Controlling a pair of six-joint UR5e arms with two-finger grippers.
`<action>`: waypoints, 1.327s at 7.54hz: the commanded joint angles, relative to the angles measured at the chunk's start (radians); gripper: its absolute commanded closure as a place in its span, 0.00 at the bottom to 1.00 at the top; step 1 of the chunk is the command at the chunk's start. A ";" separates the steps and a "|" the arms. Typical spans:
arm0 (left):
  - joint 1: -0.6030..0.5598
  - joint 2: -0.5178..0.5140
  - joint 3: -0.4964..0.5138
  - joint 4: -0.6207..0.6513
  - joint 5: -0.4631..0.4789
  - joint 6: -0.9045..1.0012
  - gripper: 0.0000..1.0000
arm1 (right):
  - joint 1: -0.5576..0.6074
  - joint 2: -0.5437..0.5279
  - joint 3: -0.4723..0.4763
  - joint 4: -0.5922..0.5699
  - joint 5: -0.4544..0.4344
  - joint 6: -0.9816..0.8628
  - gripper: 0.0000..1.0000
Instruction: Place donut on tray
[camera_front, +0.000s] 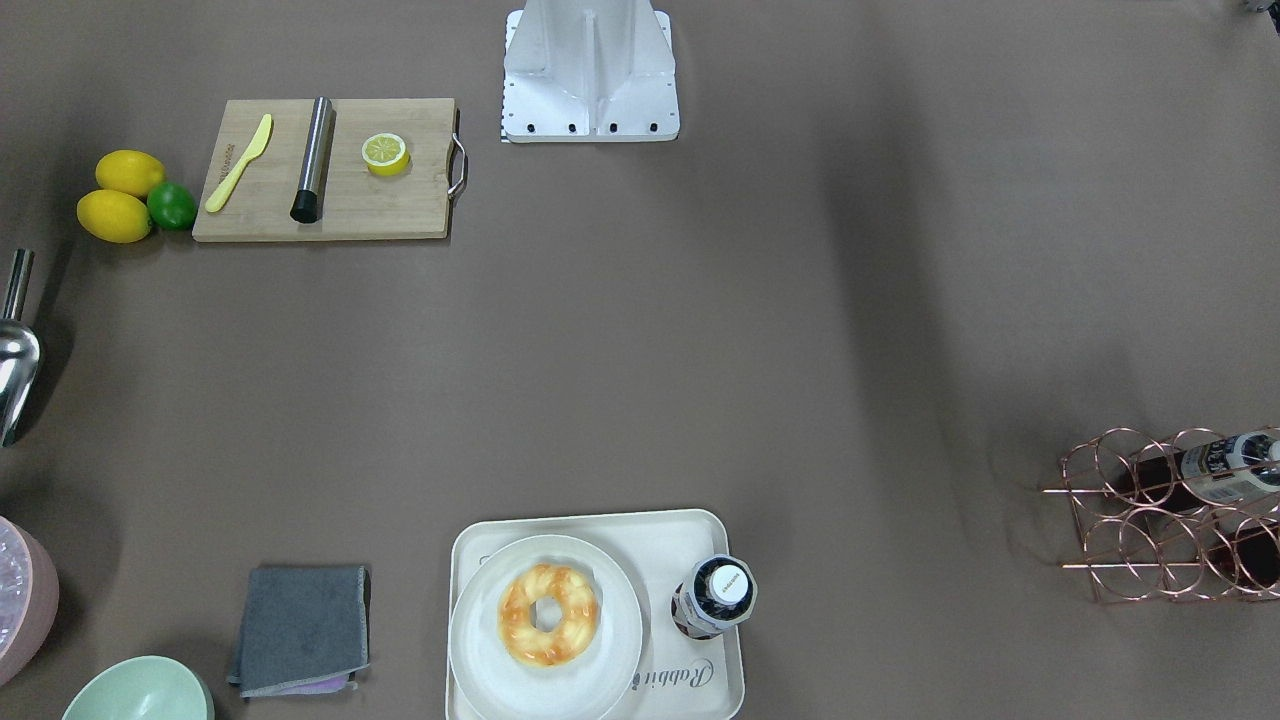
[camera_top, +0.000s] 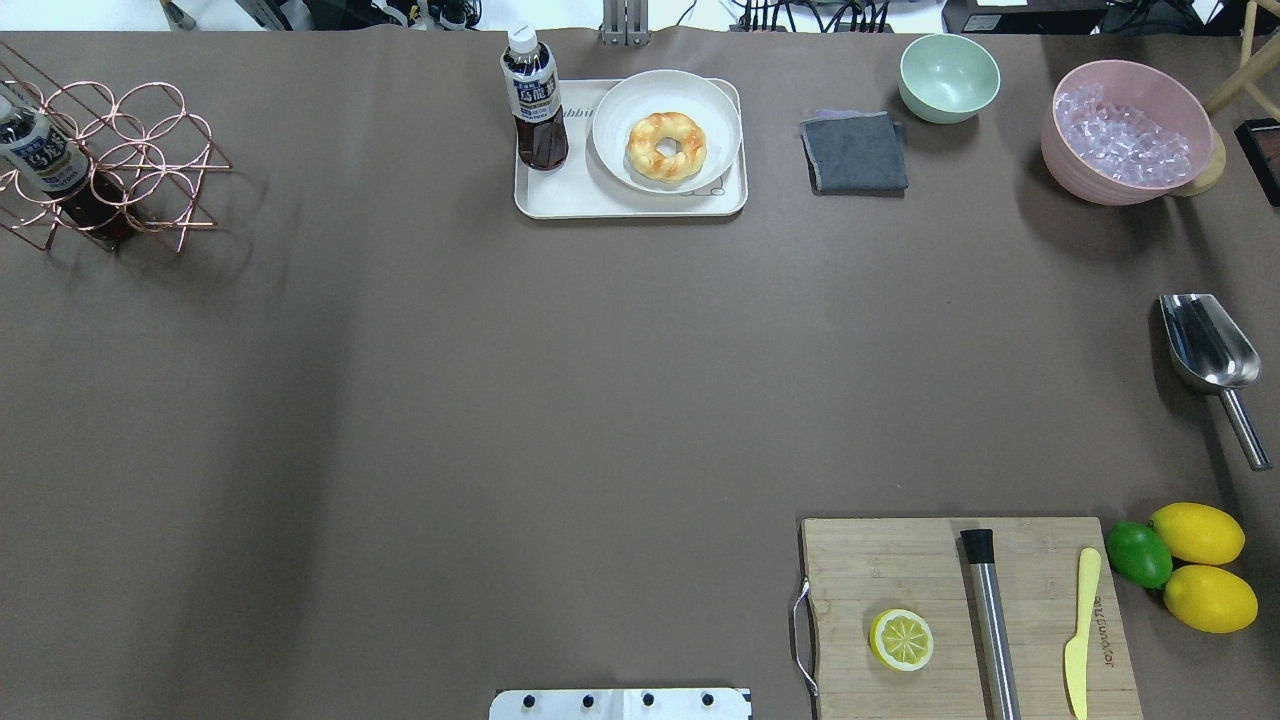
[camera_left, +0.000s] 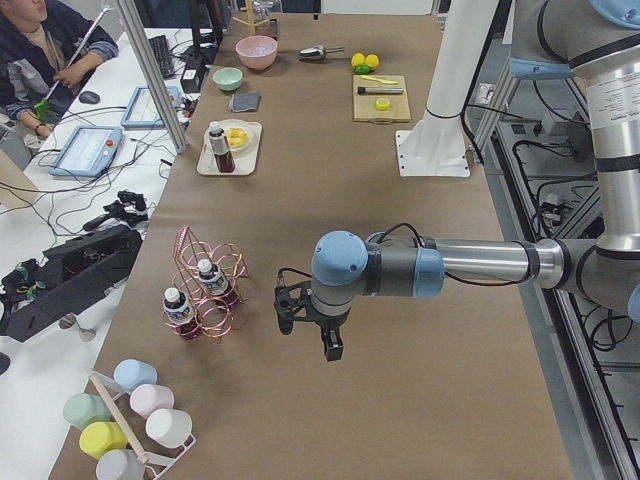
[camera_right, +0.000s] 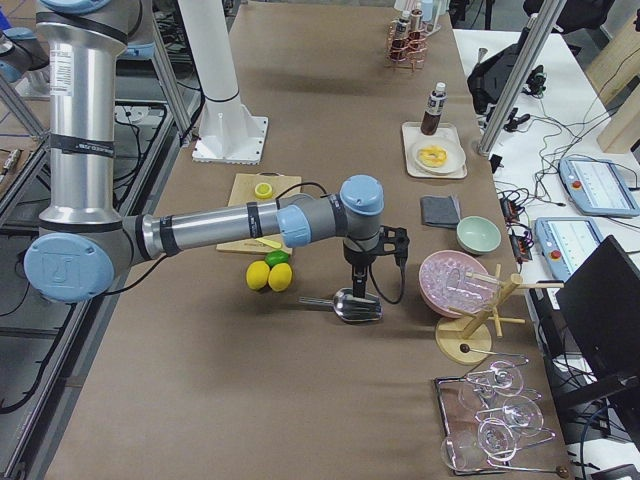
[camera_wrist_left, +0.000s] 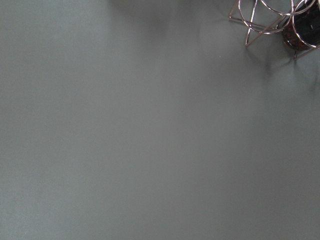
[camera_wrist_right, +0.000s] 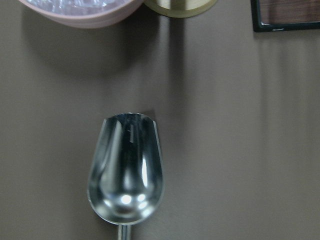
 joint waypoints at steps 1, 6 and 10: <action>0.004 0.000 0.000 0.000 0.000 0.000 0.01 | 0.126 -0.040 -0.004 -0.135 -0.030 -0.327 0.00; 0.005 0.000 0.002 0.000 0.000 0.000 0.01 | 0.140 -0.070 -0.019 -0.131 -0.111 -0.320 0.00; 0.014 0.013 0.003 -0.002 0.000 0.000 0.01 | 0.142 -0.099 -0.016 -0.122 -0.087 -0.322 0.00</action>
